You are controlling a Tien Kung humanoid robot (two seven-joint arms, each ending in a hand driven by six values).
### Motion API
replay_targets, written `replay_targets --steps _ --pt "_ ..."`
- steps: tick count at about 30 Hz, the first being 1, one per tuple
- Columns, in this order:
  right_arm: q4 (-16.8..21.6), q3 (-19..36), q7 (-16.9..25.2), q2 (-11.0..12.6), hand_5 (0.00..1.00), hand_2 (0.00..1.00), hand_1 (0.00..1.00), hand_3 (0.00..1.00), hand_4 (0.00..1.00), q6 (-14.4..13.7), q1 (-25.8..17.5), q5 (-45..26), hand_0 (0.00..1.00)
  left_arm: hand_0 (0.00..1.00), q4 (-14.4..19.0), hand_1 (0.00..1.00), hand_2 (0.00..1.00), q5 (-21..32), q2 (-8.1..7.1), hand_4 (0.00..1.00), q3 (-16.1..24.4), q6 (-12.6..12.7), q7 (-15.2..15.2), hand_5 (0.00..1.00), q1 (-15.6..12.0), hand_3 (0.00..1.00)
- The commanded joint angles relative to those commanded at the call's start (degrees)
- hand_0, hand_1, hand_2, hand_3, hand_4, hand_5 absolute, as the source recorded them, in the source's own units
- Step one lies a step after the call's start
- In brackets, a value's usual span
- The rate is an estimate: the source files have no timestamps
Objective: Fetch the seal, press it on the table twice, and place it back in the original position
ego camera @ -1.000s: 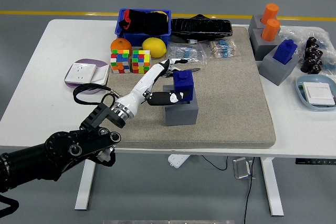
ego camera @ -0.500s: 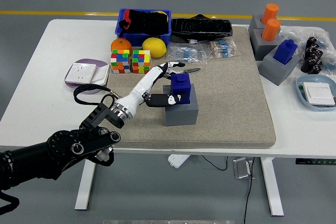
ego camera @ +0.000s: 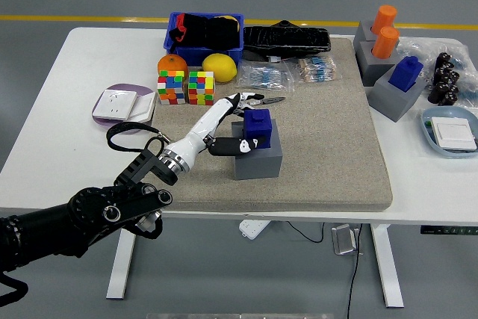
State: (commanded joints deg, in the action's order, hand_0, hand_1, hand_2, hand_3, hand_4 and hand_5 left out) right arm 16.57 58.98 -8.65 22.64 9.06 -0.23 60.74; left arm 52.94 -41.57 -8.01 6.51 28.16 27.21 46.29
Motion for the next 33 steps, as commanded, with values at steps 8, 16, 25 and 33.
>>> replay_targets --steps 8,16,25,33 --pt "0.0 0.1 0.0 0.0 0.361 0.754 0.762 0.694 0.755 0.0 0.0 0.1 0.835 0.839 -0.3 0.741 0.687 0.5 0.21 0.658 0.1 -1.0 0.1 0.002 0.1 0.848" --pt "0.0 0.2 0.0 -0.1 0.360 0.754 0.762 0.694 0.755 0.0 -0.1 0.1 0.835 0.895 -0.6 0.911 0.873 0.5 0.16 0.997 0.4 -2.2 0.4 0.002 0.0 0.946" --pt "0.0 0.3 0.0 -0.2 0.361 0.753 0.761 0.696 0.756 0.1 0.0 0.2 0.835 0.998 -1.2 0.998 0.998 2.4 -0.14 0.998 1.7 -5.9 1.7 0.461 -0.2 0.998" --pt "0.0 0.7 0.0 -0.2 0.363 0.754 0.762 0.695 0.757 0.1 -0.1 0.3 0.835 0.998 -0.6 0.998 0.998 5.4 -1.64 0.998 4.4 -8.0 5.3 0.734 -0.8 0.998"
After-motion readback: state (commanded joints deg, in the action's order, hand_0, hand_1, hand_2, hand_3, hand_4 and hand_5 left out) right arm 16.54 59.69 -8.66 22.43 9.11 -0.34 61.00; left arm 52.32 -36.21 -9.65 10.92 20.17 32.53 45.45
